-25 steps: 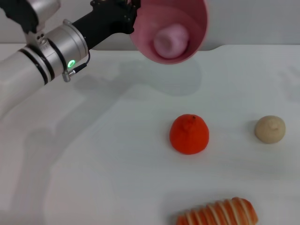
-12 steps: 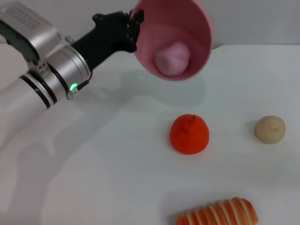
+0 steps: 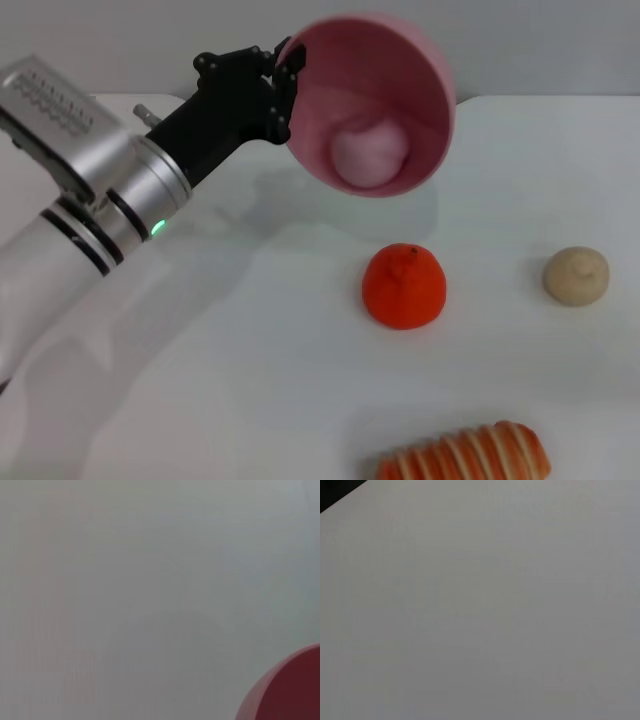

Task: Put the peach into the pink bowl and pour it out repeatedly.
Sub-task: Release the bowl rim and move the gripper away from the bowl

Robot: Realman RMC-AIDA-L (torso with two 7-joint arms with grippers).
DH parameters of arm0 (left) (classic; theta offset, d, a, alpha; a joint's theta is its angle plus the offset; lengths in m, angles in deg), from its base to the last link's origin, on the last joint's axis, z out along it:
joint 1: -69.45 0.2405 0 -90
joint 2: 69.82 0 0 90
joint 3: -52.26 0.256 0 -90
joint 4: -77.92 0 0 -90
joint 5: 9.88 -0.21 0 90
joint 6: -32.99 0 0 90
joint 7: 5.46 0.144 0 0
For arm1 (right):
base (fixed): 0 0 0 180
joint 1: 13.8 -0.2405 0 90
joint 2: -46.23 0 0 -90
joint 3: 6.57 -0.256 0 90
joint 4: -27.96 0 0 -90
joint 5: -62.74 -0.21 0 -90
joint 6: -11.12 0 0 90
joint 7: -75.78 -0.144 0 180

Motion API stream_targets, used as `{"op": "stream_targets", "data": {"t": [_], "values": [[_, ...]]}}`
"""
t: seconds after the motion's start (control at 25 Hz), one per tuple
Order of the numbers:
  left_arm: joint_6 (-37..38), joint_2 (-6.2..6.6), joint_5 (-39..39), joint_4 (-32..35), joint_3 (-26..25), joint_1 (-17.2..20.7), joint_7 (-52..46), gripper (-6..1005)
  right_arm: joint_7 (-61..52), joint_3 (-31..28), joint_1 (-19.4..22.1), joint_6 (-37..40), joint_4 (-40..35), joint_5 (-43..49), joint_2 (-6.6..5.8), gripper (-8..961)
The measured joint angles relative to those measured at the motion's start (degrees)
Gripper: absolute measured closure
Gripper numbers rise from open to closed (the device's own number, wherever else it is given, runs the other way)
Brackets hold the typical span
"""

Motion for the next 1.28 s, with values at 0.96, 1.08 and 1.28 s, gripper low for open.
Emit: {"op": "stream_targets", "data": {"t": [0.96, 1.08, 1.28], "values": [[-20.79, 1.07, 2.98, 8.73, 11.32, 2.47, -1.85, 854, -0.83, -1.29, 0.01, -0.37, 1.1, 0.0, -0.11, 570], [-28.45, 1.05, 2.52, 9.67, 12.24, 0.31, -4.91, 853, -0.68, -1.35, -0.25, -0.5, 1.75, 0.04, -0.22, 571], [-34.72, 1.23, 2.33, 9.33, 12.08, -2.92, -10.33, 853, -0.39, -1.4, -0.85, -1.14, 1.84, 0.5, -0.32, 571]]}}
